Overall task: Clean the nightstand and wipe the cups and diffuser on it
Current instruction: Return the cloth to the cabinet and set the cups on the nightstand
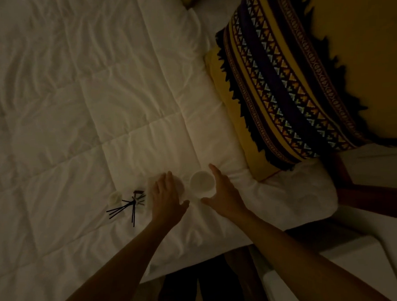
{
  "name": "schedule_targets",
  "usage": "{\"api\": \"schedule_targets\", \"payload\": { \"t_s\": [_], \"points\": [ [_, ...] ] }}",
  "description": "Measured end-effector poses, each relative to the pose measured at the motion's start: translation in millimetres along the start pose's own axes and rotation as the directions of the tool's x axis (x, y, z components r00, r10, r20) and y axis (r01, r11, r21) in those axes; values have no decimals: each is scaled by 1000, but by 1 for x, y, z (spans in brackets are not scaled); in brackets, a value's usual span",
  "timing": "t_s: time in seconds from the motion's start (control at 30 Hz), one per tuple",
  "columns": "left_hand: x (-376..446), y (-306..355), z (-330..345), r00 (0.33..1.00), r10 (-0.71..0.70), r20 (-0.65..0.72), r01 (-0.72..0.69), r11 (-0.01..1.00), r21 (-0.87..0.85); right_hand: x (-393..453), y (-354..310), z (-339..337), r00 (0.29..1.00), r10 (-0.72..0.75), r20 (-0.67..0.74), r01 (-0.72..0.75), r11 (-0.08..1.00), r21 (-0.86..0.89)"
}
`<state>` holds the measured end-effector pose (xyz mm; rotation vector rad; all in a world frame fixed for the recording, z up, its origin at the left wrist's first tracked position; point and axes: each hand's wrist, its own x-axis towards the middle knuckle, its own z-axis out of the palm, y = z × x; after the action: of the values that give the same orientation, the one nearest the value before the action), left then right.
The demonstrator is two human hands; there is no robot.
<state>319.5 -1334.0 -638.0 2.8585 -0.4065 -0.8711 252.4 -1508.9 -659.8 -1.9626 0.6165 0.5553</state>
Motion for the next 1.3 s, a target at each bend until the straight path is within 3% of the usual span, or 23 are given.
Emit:
{"api": "schedule_targets", "payload": {
  "t_s": [0.17, 0.4, 0.5, 0.6, 0.77, 0.87, 1.03, 1.3],
  "points": [
    [6, 4, -1, 999, -26, 44, 25, 999, 33, -12, -4, -5, 990, -141, -25, 131, 965, -227],
    [12, 3, -1, 997, -16, 77, 13, 999, 39, -5, -9, -4, 993, -109, 50, 120, 924, -362],
    [13, -2, -2, 994, 58, 97, -62, 997, 43, -4, -15, 4, 995, -26, -96, 2, 971, -241],
    [16, -6, -6, 984, 129, 123, -129, 992, -8, -8, -21, 7, 958, 155, -242, -177, 982, -68],
    [19, -5, -28, 940, 291, 178, -293, 956, -13, -36, -10, -10, 884, 408, -230, -376, 911, 170],
    [19, 6, -42, 862, 460, 212, -469, 883, -8, -61, 1, -25, 849, 504, -157, -434, 835, 338],
    [2, 73, -56, 695, 652, 303, -668, 741, -64, -127, 27, -53, 802, 557, -217, -444, 798, 408],
    [-45, 211, -1, 347, 821, 453, -884, 447, -134, -245, 117, -86, 678, 661, -321, -417, 705, 573]
  ]
}}
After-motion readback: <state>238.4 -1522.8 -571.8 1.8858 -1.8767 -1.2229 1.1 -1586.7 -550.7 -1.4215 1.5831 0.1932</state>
